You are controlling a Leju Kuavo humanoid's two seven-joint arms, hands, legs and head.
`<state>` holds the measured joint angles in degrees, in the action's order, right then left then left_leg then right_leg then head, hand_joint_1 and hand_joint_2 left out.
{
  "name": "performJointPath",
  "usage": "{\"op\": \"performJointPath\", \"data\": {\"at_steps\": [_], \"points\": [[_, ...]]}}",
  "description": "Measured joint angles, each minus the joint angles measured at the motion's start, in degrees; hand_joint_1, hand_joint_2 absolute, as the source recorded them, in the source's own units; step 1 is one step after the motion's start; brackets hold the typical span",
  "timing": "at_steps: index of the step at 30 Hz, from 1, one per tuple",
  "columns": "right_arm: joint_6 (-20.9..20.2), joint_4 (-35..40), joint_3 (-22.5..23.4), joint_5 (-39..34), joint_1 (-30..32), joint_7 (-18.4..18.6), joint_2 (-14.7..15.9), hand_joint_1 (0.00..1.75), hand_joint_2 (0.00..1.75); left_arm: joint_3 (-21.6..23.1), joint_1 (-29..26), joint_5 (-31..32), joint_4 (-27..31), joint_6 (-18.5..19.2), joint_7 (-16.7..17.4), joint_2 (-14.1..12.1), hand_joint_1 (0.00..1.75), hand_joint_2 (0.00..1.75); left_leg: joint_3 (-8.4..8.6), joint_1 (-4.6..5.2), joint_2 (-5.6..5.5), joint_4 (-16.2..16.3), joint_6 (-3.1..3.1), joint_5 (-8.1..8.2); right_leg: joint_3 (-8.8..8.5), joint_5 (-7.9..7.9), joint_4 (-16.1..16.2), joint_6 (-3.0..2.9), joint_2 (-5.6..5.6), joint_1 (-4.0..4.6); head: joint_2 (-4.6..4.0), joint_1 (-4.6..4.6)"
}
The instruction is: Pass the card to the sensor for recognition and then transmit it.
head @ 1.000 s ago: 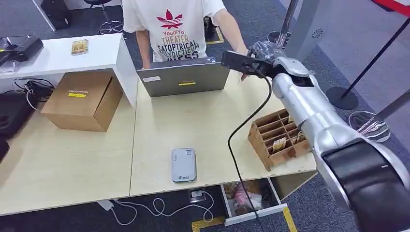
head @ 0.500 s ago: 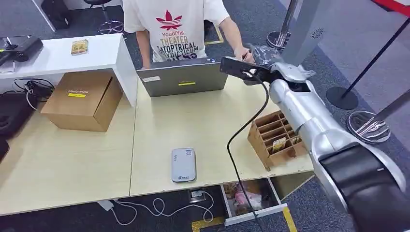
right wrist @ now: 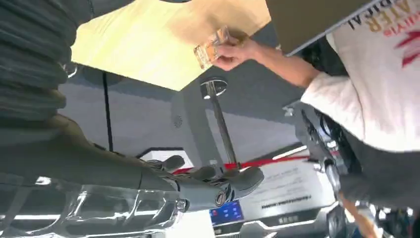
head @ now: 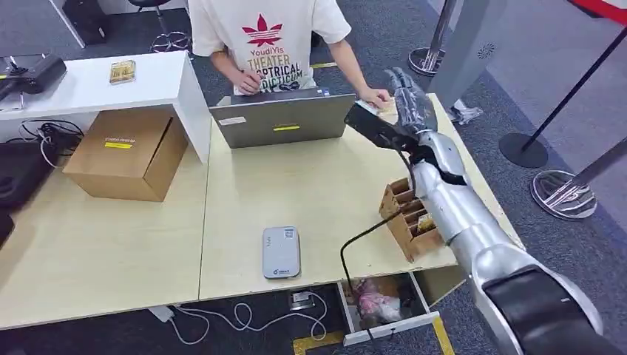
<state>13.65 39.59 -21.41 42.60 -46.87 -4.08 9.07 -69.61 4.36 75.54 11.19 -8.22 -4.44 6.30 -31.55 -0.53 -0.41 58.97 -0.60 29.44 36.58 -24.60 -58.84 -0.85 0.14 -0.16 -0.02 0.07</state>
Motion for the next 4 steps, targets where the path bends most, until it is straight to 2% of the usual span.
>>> {"op": "performJointPath", "data": {"at_steps": [4], "points": [[4.8,9.32,4.54,-1.95,9.18,-3.09,-0.13,0.0,1.75,0.0,0.0,0.09,0.0,-0.02,0.11,0.22,0.0,0.0,-0.07,-0.02,-0.08,-0.02,0.0,0.03,0.0,-0.02,0.0,0.0,-0.05,0.0,0.0,0.0]]}}
